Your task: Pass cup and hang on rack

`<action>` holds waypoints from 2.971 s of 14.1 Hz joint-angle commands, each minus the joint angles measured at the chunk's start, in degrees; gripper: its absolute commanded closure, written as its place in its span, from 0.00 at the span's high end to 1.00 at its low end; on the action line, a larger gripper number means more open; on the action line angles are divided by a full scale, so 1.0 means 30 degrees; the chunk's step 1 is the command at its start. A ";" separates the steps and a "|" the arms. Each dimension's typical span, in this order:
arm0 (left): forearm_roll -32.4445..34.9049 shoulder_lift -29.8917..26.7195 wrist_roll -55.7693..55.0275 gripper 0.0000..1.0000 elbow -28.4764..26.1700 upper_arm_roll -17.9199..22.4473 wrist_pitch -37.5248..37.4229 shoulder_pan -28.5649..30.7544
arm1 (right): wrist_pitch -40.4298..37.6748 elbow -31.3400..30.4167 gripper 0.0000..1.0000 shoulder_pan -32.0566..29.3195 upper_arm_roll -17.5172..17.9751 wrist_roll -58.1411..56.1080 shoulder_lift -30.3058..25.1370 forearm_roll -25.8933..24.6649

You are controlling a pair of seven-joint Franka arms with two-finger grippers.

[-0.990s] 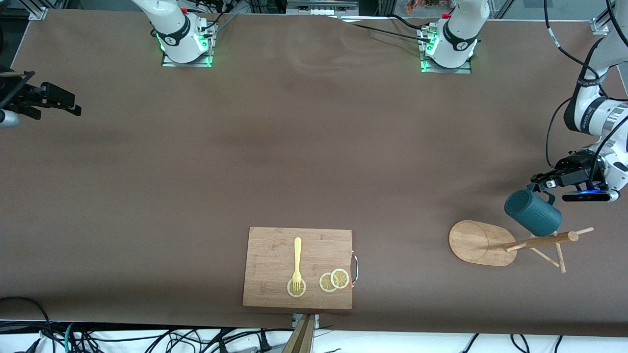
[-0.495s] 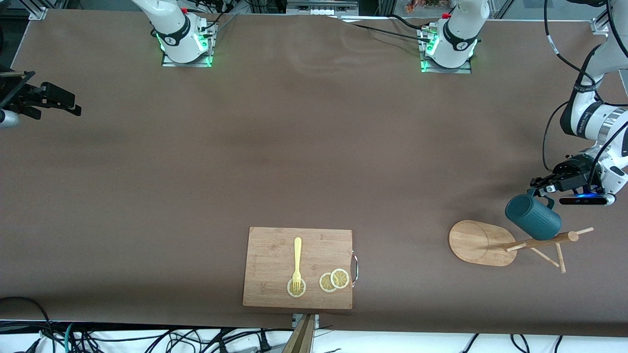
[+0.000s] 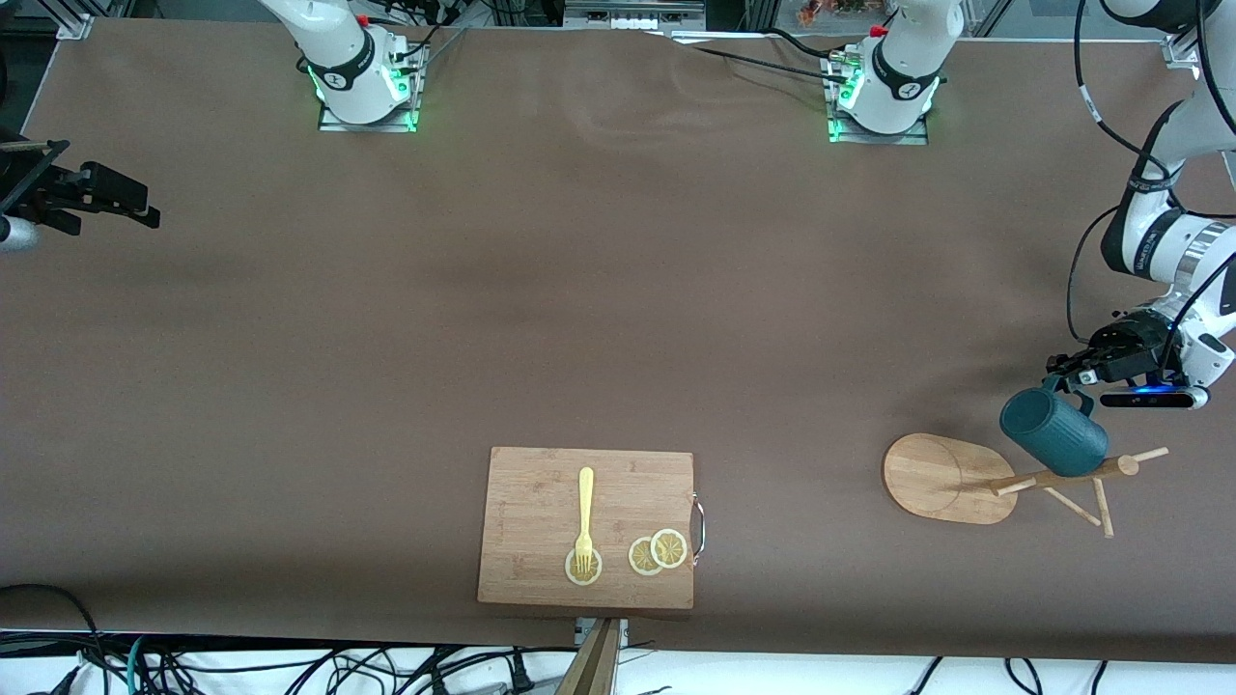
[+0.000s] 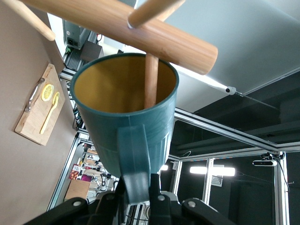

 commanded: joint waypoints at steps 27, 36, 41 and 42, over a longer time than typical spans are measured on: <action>1.2297 -0.2899 0.1042 1.00 0.1970 -0.0435 -0.4090 0.0178 | -0.0313 0.0389 1.00 -0.0014 0.0006 -0.0041 0.0125 0.0382; 2.0053 -0.7412 -0.4998 1.00 0.5984 -0.0406 -0.3097 -0.5353 | -0.0313 0.0389 1.00 -0.0014 0.0006 -0.0041 0.0125 0.0411; 2.6302 -0.8938 -0.4911 1.00 0.6839 -0.0435 -0.0433 -0.8552 | -0.0313 0.0389 1.00 -0.0014 -0.0024 -0.0041 0.0125 0.0411; 2.6946 -0.9056 -0.4852 1.00 0.6839 -0.0435 0.0094 -0.8845 | -0.0313 0.0389 1.00 -0.0014 0.0005 -0.0041 0.0125 0.0411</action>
